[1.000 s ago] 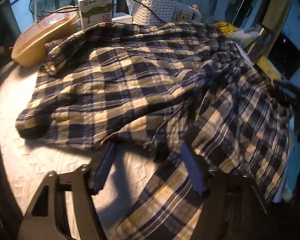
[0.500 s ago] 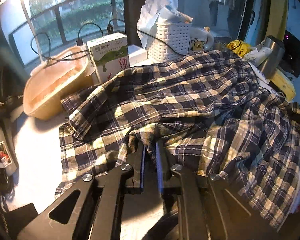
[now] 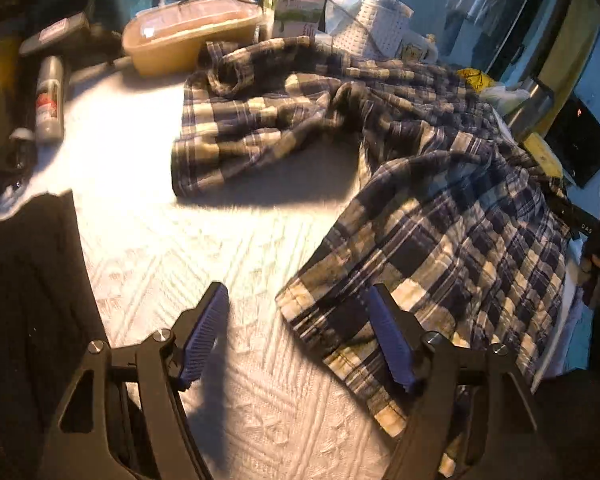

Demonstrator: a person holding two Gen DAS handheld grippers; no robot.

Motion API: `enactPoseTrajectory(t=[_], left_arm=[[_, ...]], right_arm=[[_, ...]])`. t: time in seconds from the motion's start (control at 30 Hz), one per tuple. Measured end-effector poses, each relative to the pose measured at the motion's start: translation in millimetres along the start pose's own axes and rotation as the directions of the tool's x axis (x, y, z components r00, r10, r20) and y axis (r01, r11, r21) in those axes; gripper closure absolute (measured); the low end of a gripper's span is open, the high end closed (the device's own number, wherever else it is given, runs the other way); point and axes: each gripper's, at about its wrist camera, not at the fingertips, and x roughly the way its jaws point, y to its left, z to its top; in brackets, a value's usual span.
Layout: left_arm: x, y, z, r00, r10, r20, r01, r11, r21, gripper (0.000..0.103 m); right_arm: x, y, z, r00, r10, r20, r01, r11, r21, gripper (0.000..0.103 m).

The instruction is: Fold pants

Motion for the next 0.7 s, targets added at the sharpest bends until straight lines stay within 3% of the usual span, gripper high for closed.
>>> enactPoseTrajectory(t=[0.03,0.07,0.1,0.13,0.17,0.3,0.37,0.43,0.47,0.53,0.6,0.63,0.67,0.7], left_arm=[[-0.7,-1.9,-0.3,0.999,-0.034,0.021,0.034,0.999,0.0,0.05],[1.6,-2.7,1.3,0.998,-0.057,0.015,0.058,0.998,-0.007,0.088],[5.6,-2.9,3.9,0.999,-0.055,0.002,0.055,0.998,-0.013,0.099],[8.9,-3.6,7.6,0.999,-0.032,0.003,0.032,0.999,-0.009,0.1],[9.8,-5.4,12.9,1.0,-0.01,0.019,0.01,1.0,0.008,0.101],[-2.8,-3.9,39.5,0.987,0.109,0.118,-0.115,0.992,0.046,0.101],[-12.4,2.2,58.4,0.964,0.182,0.196,-0.197,0.978,0.062,0.101],[-15.3,13.1,74.6,0.948,0.217,0.233,-0.234,0.971,0.048,0.101],[-15.3,19.8,83.1,0.945,0.232,0.229,-0.245,0.969,0.029,0.101],[-17.5,33.3,89.1,0.959,0.221,0.178,-0.223,0.975,-0.009,0.099],[-25.7,37.9,81.5,0.969,0.197,0.149,-0.194,0.98,-0.035,0.076],[-31.3,35.4,70.7,0.971,0.194,0.142,-0.19,0.981,-0.041,0.053],[-36.7,30.5,57.2,0.976,0.177,0.129,-0.173,0.984,-0.048,0.045],[-40.7,23.0,43.9,0.982,0.149,0.119,-0.144,0.988,-0.055,0.045]], right_arm=[[-0.6,0.1,0.1,1.0,0.006,0.003,-0.006,1.0,0.002,0.055],[-1.6,0.8,0.4,1.0,0.015,0.013,-0.015,1.0,0.006,0.056],[-2.0,2.4,0.6,1.0,0.015,0.018,-0.016,1.0,0.007,0.058],[-2.0,4.6,1.0,1.0,0.015,0.016,-0.015,1.0,0.003,0.075],[-1.5,8.4,1.7,1.0,0.01,0.009,-0.01,1.0,-0.008,0.076],[-6.7,22.0,5.2,1.0,-0.005,0.021,0.005,0.999,-0.038,0.077],[-11.1,25.7,10.1,0.999,-0.01,0.038,0.012,0.999,-0.041,0.077],[-11.1,26.7,15.8,0.999,-0.01,0.05,0.011,0.999,-0.031,0.077],[-9.2,27.2,17.9,0.999,-0.016,0.05,0.017,0.999,-0.028,0.077],[-2.0,28.5,20.8,0.999,-0.033,0.044,0.034,0.999,-0.021,0.077],[5.6,30.1,20.4,0.998,-0.055,0.029,0.055,0.998,-0.024,0.077],[7.7,30.8,19.2,0.998,-0.055,0.024,0.056,0.998,-0.025,0.077],[8.4,30.7,17.3,0.999,-0.05,0.021,0.05,0.999,-0.021,0.077],[7.3,29.5,15.2,0.999,-0.041,0.025,0.041,0.999,-0.018,0.077]])
